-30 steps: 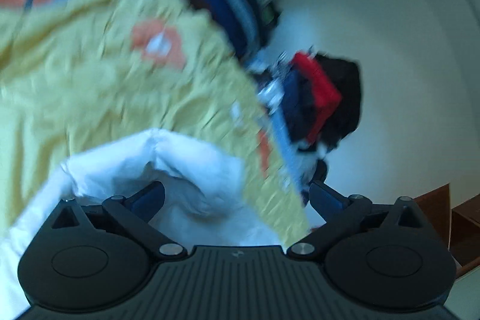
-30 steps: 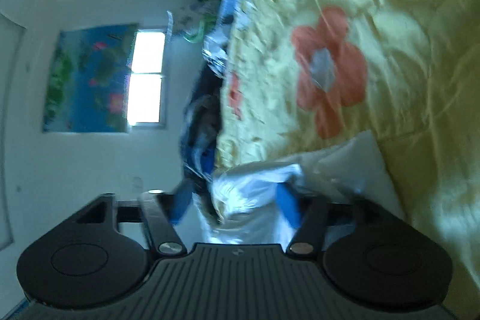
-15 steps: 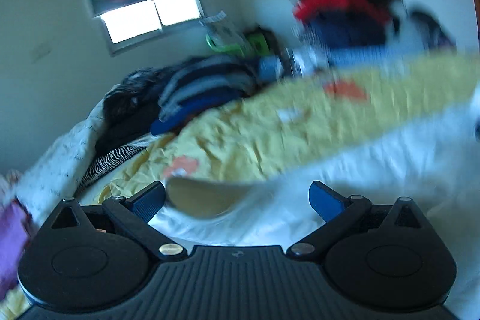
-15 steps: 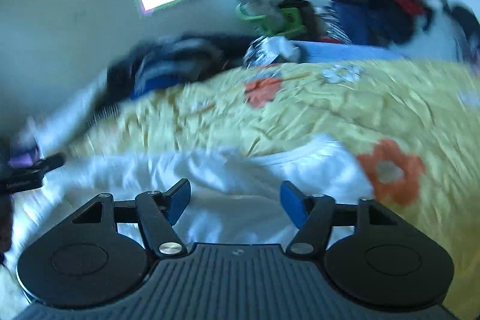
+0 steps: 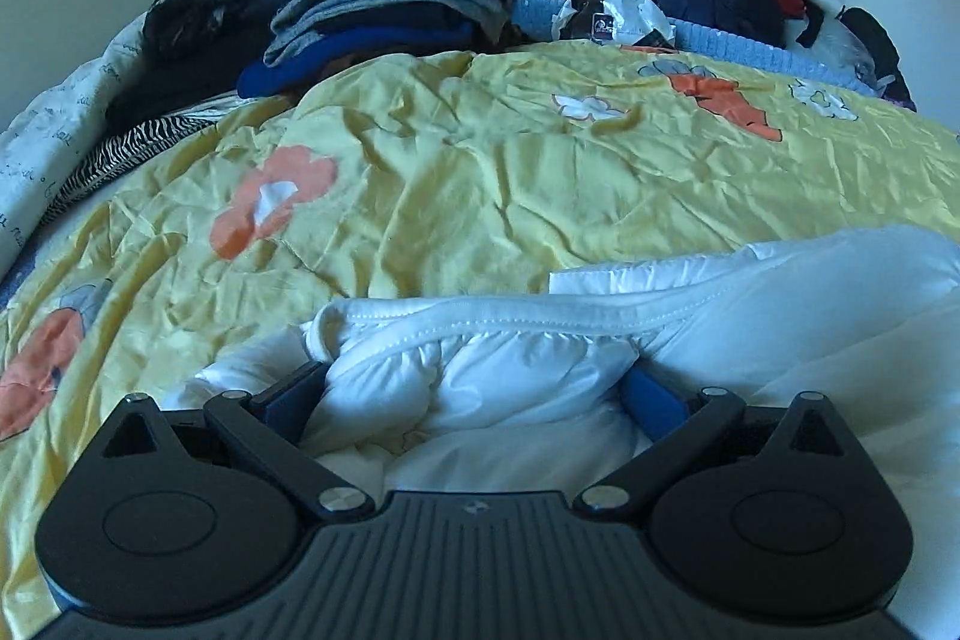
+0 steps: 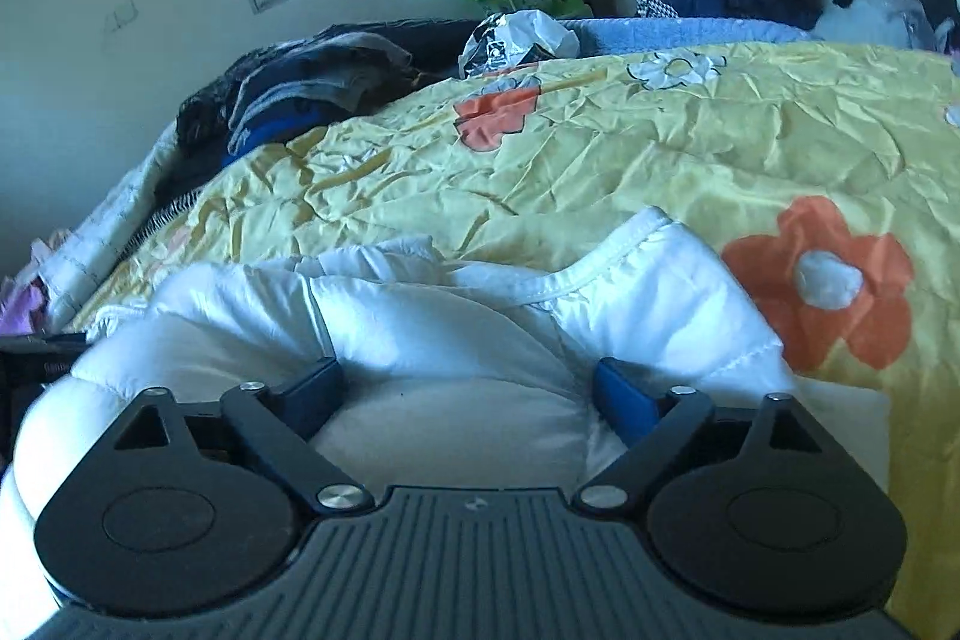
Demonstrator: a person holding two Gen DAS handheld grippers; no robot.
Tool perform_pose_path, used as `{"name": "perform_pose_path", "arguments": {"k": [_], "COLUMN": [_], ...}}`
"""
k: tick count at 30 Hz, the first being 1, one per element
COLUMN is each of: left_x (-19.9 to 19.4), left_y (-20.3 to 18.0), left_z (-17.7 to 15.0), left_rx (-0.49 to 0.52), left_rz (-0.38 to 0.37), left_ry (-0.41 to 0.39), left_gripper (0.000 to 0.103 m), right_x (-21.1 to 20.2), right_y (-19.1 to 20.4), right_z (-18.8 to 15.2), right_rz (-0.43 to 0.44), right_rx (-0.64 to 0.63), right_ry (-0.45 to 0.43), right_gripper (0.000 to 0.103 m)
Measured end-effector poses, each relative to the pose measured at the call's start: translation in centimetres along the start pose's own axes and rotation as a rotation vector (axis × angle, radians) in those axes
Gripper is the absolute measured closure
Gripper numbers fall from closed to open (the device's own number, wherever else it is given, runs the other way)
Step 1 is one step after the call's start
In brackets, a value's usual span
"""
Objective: Fold small clothes
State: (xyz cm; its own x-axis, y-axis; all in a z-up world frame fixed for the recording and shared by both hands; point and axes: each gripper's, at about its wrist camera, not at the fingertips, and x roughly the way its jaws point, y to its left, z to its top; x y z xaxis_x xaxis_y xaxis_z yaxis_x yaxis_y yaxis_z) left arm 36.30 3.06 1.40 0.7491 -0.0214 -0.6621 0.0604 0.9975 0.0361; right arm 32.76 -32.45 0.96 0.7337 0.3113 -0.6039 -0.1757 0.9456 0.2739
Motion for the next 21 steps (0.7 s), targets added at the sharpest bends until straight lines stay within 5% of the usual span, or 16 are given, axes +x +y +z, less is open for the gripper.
{"name": "perform_pose_path", "arguments": {"k": [7,13,17,21], "left_x": [0.5,-6.6,-14.5,-17.5], "left_y": [-0.2,-1.1,-1.9,-5.4], "left_z": [-0.2,-1.7,-5.2,-9.8], "left_rx": [-0.015,-0.011,-0.021,0.155], "left_rz": [0.025,0.232,0.098,-0.004], "left_ry": [-0.035,-0.226,-0.298,-0.243], "left_gripper": [0.0,0.0,0.0,0.0], "right_x": [0.6,-3.5,-11.1,-14.5], "right_y": [-0.1,-0.1,0.8,3.2], "right_z": [0.1,0.2,-1.5,-5.7], "right_rz": [0.007,-0.031,0.105,0.123], "right_rx": [0.01,0.066,0.078,-0.017], "right_ry": [-0.01,-0.086,-0.166,-0.102], "right_gripper": [0.009,0.016,0.006,0.005]}}
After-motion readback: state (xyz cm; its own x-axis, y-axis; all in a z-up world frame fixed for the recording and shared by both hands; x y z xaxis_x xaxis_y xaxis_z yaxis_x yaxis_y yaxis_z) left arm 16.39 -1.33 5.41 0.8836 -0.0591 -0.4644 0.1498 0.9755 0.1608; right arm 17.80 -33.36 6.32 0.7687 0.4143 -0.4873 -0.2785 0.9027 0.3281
